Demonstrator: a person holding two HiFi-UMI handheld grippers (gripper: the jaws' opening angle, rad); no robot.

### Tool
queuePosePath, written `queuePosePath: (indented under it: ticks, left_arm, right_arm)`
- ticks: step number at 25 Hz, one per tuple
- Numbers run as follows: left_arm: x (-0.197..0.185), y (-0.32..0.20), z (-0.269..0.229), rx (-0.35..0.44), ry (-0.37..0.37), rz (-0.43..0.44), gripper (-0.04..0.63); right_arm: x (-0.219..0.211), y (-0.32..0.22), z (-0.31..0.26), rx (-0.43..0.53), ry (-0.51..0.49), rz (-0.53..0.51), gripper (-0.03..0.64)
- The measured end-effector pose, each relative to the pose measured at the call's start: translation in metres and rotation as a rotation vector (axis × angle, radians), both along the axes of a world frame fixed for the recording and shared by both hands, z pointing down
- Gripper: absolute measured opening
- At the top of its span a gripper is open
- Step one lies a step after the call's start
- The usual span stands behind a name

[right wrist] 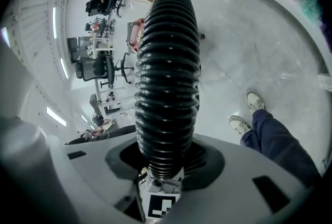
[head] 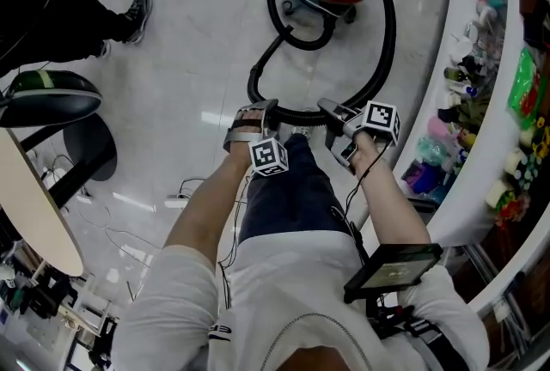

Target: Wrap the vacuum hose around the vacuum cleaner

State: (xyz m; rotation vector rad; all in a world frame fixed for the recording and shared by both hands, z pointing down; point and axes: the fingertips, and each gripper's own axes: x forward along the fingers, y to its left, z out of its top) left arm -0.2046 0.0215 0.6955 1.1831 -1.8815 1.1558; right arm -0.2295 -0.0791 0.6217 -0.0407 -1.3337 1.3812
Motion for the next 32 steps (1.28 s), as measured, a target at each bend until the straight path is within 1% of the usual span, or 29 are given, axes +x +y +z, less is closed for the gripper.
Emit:
queuePosePath:
  ticks: [8, 12, 15, 17, 18, 20, 21, 23, 26, 29, 31, 32]
  left_arm:
    - [-0.005, 0.011, -0.015, -0.04, -0.001, 0.064, 0.175]
    - [-0.01, 0.023, -0.024, -0.081, -0.001, 0.095, 0.175]
    - [-0.02, 0.04, -0.025, -0.132, 0.0, 0.085, 0.175]
    - [-0.029, 0.054, -0.028, -0.165, 0.005, 0.055, 0.175]
    - [-0.034, 0.061, -0.031, -0.18, 0.005, 0.04, 0.175]
    - [-0.046, 0.07, -0.037, -0.205, -0.005, 0.019, 0.175]
    - [-0.053, 0.074, -0.04, -0.219, -0.013, 0.011, 0.175]
    - [-0.065, 0.083, -0.045, -0.252, -0.027, -0.002, 0.173]
    - [-0.081, 0.096, -0.059, -0.296, -0.036, -0.009, 0.173]
    - [-0.099, 0.107, -0.074, -0.341, -0.05, 0.006, 0.175]
    - [-0.117, 0.11, -0.085, -0.357, -0.064, 0.015, 0.173]
    - [-0.126, 0.111, -0.09, -0.363, -0.072, 0.021, 0.173]
  right_arm:
    - [-0.009, 0.002, 0.001, -0.045, 0.023, 0.004, 0.16]
    - [-0.014, 0.004, 0.0, -0.075, 0.014, 0.0, 0.161]
    - [-0.019, 0.003, -0.005, -0.088, 0.0, 0.007, 0.183]
    - [-0.018, -0.006, -0.006, -0.06, -0.018, -0.021, 0.19]
    - [-0.016, -0.012, -0.006, -0.03, -0.03, -0.063, 0.19]
    - [-0.013, -0.023, -0.009, 0.053, -0.083, -0.192, 0.19]
    - [-0.013, -0.028, -0.011, 0.109, -0.12, -0.274, 0.19]
    - [-0.016, -0.038, -0.016, 0.249, -0.211, -0.469, 0.19]
    - [-0.029, -0.048, -0.032, 0.494, -0.381, -0.783, 0.19]
    - [-0.055, -0.052, -0.05, 0.739, -0.603, -1.069, 0.19]
    - [-0.076, -0.049, -0.062, 0.856, -0.735, -1.218, 0.19]
    - [-0.085, -0.046, -0.067, 0.891, -0.782, -1.269, 0.19]
